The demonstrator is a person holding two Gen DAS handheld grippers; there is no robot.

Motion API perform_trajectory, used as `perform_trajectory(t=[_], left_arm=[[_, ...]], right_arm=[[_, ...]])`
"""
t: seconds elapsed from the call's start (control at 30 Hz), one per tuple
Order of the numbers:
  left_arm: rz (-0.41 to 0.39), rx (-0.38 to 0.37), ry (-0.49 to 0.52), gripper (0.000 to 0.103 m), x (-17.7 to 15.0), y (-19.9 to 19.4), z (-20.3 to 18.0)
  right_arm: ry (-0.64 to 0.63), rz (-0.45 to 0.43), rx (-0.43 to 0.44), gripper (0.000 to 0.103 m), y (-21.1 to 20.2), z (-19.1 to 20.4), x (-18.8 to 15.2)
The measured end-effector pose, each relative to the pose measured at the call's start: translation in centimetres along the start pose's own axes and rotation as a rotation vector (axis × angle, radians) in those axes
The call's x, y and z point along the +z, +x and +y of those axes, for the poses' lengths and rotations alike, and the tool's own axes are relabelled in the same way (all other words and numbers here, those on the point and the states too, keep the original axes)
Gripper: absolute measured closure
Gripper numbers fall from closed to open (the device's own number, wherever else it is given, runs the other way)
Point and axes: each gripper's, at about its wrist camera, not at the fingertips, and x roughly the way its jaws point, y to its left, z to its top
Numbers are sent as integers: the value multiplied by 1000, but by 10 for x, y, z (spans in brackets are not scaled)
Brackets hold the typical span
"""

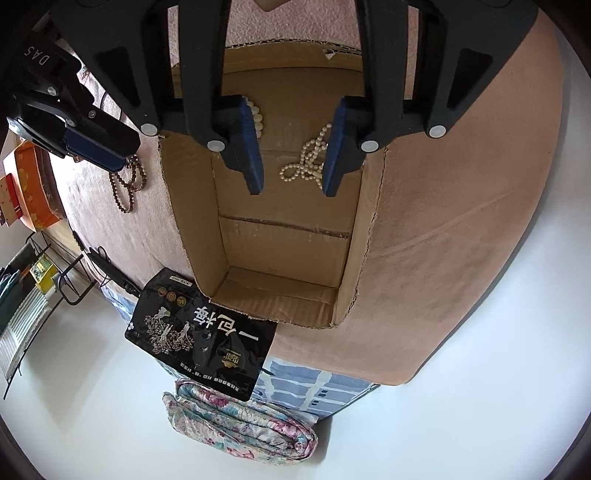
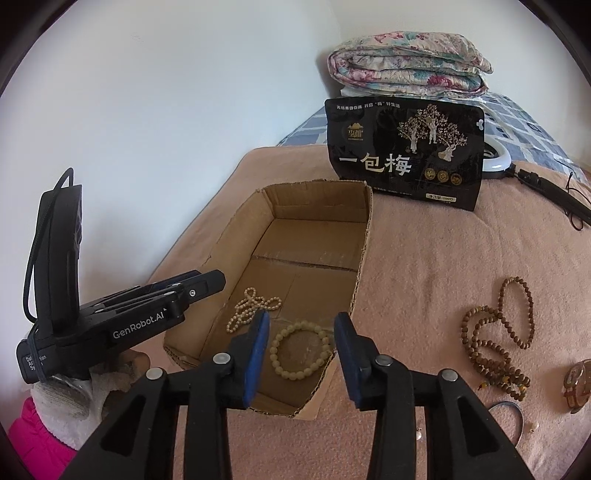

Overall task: Organize jewelry
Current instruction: 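Open the left tool over the box while the right tool releases the bracelet inside, then move the left tool to the brown wooden-bead mala while the right tool approaches the red-strap watch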

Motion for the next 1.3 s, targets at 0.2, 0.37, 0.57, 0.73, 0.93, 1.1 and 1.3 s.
perform_trajectory(t=[0.2, 0.37, 0.57, 0.73, 0.93, 1.1, 1.3], left_arm=[[-20, 5, 15, 70, 0, -11, -6], [-41, 4, 23, 70, 0, -21, -11], [-72, -8, 28, 70, 0, -35, -23], [-91, -12, 64, 70, -2, -41, -39], [-93, -61, 82, 60, -5, -43, -63], [-103, -93, 121, 51, -8, -43, -93], [-74, -120, 160, 51, -14, -33, -129]], right_arm=[[-11, -31, -42, 59, -18, -4, 2], [-15, -58, -82, 52, -35, -14, 1], [-11, -100, -139, 40, -60, -32, 0], [-8, -131, -194, 31, -84, -53, -5], [34, -168, -242, 18, -111, -90, -8], [83, -194, -286, 15, -132, -119, -12], [110, -201, -343, 8, -148, -151, -16]])
